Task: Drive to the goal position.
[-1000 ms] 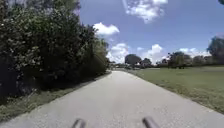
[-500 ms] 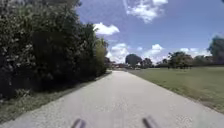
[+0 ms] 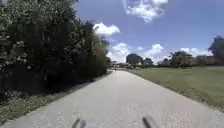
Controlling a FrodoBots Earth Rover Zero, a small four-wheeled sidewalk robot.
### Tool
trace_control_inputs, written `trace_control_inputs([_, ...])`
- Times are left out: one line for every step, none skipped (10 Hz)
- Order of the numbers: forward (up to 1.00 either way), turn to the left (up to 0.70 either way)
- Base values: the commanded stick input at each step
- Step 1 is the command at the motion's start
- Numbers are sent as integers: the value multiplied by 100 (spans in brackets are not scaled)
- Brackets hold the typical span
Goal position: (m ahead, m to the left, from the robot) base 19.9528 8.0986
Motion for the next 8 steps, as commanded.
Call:
trace_control_inputs([50,0])
trace_control_inputs([50,0])
trace_control_inputs([50,0])
trace_control_inputs([50,0])
trace_control_inputs([50,0])
trace_control_inputs([50,0])
trace_control_inputs([50,0])
trace_control_inputs([50,0])
